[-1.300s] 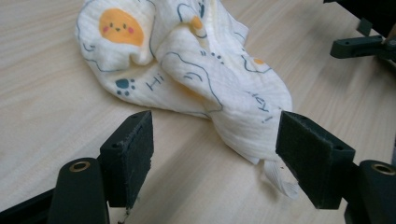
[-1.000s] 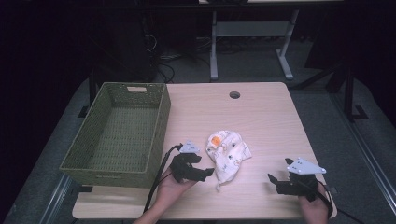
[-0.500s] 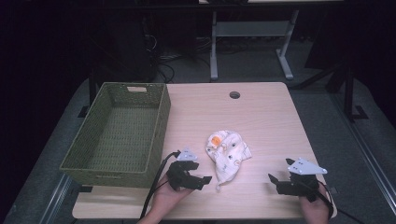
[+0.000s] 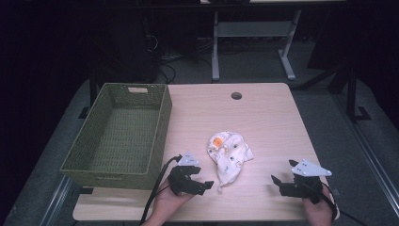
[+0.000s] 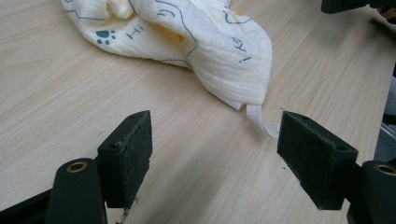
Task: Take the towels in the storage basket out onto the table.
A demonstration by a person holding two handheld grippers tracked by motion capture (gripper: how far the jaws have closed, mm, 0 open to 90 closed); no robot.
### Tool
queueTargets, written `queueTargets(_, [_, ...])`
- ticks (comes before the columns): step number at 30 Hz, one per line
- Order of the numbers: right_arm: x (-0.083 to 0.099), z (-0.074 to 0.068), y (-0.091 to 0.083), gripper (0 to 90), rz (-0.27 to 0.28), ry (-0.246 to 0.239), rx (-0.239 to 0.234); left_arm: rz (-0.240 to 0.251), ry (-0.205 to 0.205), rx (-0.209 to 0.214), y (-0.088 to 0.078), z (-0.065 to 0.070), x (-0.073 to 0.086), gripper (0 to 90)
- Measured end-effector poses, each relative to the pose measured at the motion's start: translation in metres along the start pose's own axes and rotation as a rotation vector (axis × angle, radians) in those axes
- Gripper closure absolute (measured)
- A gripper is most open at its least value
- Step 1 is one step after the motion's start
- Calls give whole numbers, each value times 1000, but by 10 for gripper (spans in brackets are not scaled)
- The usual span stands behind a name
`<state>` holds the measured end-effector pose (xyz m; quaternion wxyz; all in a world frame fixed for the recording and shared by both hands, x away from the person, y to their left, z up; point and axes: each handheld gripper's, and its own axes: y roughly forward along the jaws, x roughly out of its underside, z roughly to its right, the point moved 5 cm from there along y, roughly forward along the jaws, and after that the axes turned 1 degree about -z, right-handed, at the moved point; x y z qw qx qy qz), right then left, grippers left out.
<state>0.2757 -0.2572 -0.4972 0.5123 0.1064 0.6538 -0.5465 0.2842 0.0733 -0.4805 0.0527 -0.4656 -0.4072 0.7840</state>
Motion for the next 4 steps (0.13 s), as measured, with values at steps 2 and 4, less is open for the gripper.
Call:
queueTargets(2, [1,1,1,137,2,-1,-4,1,5,-3,0,0,-1,261])
queueTargets(4, [1,1,1,137,1,-1,-6,2,13,-5,0,0,-1,261])
